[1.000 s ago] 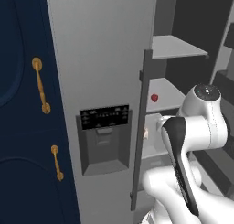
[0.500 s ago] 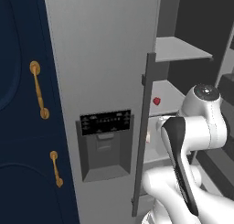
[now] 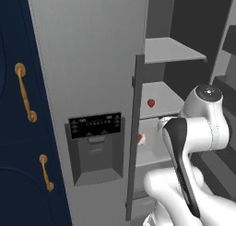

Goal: Take the strawberry from the fridge and place it on top of the pancake, located on the dining counter.

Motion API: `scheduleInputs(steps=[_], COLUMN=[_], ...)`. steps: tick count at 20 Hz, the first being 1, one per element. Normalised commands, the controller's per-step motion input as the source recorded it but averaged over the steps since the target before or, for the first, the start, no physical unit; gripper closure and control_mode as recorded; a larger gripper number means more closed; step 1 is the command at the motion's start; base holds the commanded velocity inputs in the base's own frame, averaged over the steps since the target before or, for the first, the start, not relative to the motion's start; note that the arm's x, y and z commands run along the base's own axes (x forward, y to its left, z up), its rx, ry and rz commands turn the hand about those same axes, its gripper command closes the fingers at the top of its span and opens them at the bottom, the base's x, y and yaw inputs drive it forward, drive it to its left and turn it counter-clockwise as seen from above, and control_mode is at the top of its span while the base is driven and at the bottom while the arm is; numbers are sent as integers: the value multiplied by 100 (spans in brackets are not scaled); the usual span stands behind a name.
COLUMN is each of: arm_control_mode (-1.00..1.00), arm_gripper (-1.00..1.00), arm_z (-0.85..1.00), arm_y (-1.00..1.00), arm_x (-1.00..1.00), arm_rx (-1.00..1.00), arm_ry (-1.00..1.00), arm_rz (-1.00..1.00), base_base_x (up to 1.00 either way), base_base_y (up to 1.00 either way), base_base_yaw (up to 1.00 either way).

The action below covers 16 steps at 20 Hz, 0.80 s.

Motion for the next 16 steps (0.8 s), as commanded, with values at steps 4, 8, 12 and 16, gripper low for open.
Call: scheduleInputs(steps=[4, 8, 12, 16], arm_control_mode=[100, 100, -100, -100], arm_gripper=[-100, -100, -100, -100], arm_z=[0, 0, 0, 0], arm_y=[0, 0, -15, -39], arm_x=[0, 0, 61, 63], arm_rx=[0, 0, 1, 4], arm_ry=[0, 0, -16, -14], arm_rz=[0, 0, 0, 4], base_base_x=[16, 20, 0, 0], base_base_y=[-26, -19, 0, 0], base_base_yaw=[0, 0, 0, 0])
